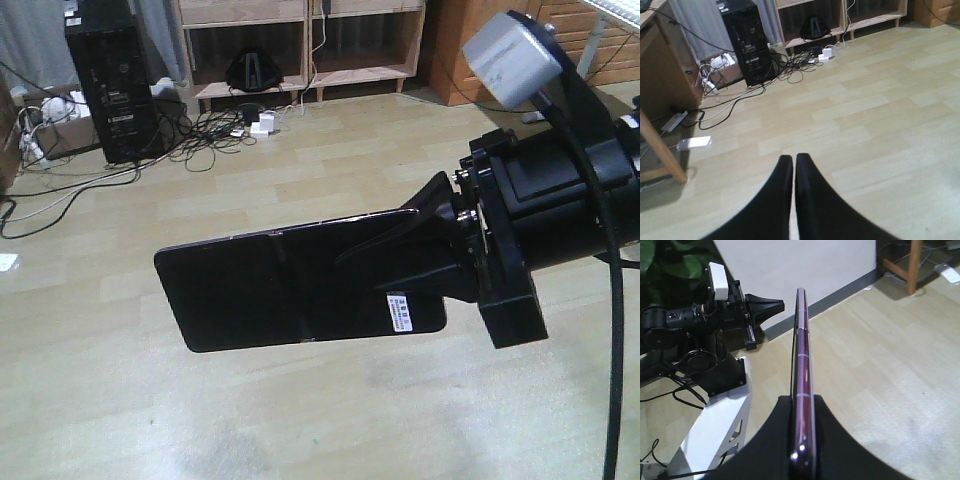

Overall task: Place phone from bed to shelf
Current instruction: 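Hold the phone while the base drives to the wooden shelf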

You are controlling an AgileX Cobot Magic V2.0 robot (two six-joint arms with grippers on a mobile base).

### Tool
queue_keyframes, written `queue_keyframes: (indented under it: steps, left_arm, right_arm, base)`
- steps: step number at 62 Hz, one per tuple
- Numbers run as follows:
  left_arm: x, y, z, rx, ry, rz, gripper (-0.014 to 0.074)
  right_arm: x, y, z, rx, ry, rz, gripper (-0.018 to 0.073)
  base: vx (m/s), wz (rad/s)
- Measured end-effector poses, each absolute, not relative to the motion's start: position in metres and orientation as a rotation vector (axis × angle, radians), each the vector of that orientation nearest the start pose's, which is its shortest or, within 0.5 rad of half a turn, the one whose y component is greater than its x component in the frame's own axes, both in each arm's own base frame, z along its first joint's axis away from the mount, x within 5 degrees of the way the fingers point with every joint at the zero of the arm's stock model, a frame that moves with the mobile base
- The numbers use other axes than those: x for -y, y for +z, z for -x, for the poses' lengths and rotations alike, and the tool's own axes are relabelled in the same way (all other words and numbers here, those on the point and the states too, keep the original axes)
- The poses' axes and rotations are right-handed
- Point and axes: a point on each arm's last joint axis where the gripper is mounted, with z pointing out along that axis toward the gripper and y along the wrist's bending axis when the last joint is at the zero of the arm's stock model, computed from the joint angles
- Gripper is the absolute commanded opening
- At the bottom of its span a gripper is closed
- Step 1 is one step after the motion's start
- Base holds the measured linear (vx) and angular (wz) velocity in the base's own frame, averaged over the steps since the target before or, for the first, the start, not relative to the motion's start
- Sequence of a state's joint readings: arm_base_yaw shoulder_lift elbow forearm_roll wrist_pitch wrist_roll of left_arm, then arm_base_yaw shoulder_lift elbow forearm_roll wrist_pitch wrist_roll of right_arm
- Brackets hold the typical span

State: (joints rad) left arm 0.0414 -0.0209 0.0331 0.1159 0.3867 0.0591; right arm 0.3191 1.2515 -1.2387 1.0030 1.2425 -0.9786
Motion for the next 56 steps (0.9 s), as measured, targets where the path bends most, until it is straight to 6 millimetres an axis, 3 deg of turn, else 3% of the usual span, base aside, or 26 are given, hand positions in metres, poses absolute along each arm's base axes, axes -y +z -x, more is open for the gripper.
queue_keyframes:
  steps: [56]
  left_arm:
    - [-0.0061,0.1686,-0.0516,-1.882,0.184,-0.088,0.0001]
  right_arm:
    - [-0.1408,0.3998,-0.1947,-1.896,1.036,1.237,-0.0001]
  base:
    - [0.45,-0.17]
